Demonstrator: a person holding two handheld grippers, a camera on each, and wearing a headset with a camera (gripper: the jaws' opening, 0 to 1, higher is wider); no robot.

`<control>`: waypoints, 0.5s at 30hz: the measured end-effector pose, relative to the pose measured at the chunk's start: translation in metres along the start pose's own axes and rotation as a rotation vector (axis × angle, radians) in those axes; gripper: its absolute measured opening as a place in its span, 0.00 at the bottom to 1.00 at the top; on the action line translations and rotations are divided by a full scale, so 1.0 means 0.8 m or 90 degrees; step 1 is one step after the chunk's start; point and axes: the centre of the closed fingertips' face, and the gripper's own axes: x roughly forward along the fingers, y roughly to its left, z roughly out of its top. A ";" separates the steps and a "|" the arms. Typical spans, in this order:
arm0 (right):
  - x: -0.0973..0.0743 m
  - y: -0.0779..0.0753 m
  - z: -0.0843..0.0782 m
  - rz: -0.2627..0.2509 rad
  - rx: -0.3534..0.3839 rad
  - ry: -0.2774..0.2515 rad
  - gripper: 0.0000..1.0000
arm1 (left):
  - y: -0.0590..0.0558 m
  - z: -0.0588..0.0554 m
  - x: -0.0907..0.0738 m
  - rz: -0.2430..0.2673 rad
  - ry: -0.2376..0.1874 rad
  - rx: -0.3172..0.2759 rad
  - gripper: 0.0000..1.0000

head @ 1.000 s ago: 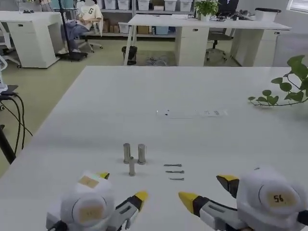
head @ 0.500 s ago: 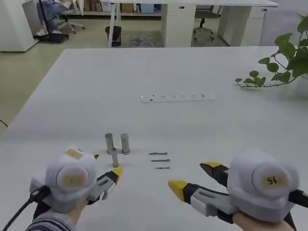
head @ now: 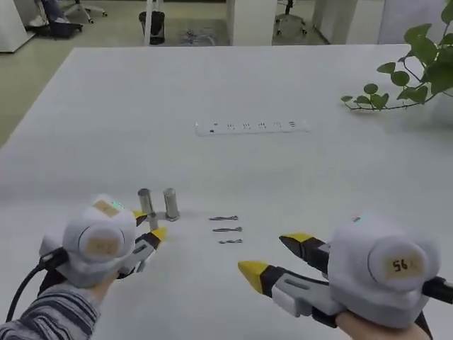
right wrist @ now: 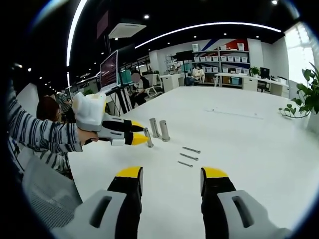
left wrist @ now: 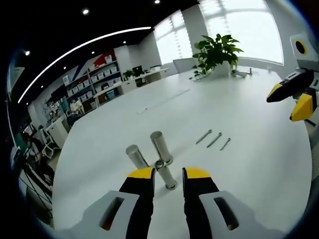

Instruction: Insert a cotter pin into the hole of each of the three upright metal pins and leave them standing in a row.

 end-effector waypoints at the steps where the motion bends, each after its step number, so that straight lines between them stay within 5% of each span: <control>1: 0.001 0.001 -0.001 0.002 0.004 0.001 0.42 | 0.001 -0.001 0.002 -0.001 0.001 -0.004 0.18; 15: 0.007 0.008 -0.011 0.007 0.035 0.014 0.41 | 0.004 -0.006 0.015 -0.035 0.002 -0.054 0.06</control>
